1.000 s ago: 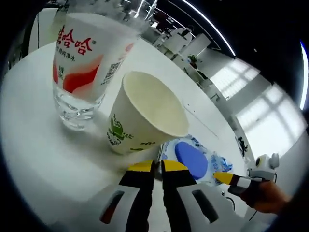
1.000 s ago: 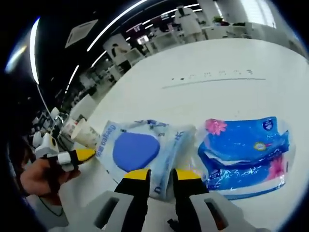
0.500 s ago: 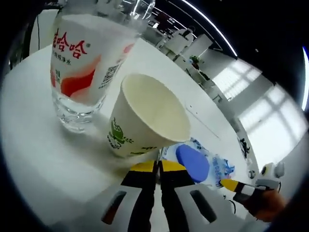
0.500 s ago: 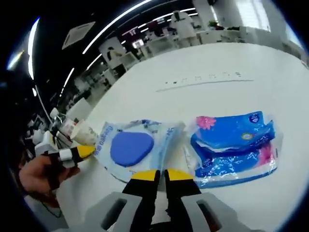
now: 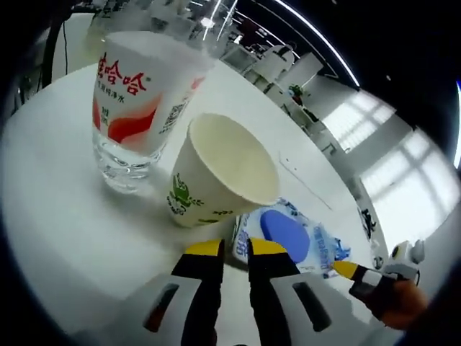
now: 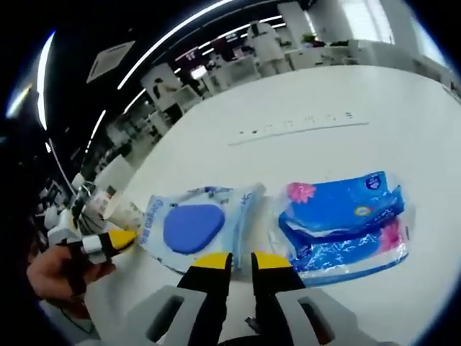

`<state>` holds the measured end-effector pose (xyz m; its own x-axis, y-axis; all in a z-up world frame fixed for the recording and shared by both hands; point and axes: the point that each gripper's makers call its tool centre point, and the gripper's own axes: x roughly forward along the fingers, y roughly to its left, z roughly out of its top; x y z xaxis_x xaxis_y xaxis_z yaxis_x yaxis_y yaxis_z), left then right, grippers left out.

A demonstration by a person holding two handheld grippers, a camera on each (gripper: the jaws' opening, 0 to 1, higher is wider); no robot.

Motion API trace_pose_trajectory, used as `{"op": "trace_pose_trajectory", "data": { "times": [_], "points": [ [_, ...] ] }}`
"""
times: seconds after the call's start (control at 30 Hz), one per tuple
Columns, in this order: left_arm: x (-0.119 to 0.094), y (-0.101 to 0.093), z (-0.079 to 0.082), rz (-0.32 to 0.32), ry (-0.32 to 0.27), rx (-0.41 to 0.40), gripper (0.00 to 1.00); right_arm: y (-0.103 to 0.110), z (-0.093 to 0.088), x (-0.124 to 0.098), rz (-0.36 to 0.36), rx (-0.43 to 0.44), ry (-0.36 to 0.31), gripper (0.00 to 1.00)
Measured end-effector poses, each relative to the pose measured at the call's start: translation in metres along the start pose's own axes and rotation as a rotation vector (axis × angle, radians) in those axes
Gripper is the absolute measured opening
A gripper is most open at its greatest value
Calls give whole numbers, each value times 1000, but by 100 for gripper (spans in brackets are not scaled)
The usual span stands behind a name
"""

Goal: Arrange the tabletop items into an orderly group along one side of the table until the central work area is clear of visible clutter.

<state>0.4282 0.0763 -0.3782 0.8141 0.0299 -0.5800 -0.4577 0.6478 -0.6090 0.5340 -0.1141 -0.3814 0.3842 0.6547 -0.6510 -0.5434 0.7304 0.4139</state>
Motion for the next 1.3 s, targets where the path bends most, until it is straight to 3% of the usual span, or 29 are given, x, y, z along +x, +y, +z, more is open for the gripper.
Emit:
{"op": "trace_pose_trajectory", "data": {
  "times": [0.27,0.3,0.33,0.43,0.5,0.6,0.67,0.7,0.93,1.17,1.3],
  "points": [
    [-8,1,-20,-4,4,16,9,-21,-4,-24,-25,33,-31,10],
    [-8,-2,-23,-13,7,31,9,-14,-15,-37,-30,33,-34,10],
    [-9,-5,-25,-21,9,42,9,-16,-16,-38,-32,34,-34,10],
    [-8,-20,-34,-68,24,89,8,-26,-16,-43,-42,42,-37,11],
    [-8,-34,-44,-104,51,157,9,-28,-28,-56,-52,52,-39,12],
    [-7,-55,-60,-155,83,230,10,-39,-33,-65,-62,66,-42,12],
    [-7,-72,-74,-198,113,262,11,-42,-45,-75,-70,75,-39,13],
    [-8,-79,-81,-215,131,277,12,-40,-58,-91,-77,84,-37,13],
    [-9,-104,-111,-246,170,302,12,-55,-59,-96,-89,118,-35,14],
    [-11,-110,-126,-264,213,317,12,-53,-78,-115,-95,135,-40,14],
    [-10,-115,-138,-278,237,326,12,-52,-75,-110,-83,142,-38,14]
  ]
}}
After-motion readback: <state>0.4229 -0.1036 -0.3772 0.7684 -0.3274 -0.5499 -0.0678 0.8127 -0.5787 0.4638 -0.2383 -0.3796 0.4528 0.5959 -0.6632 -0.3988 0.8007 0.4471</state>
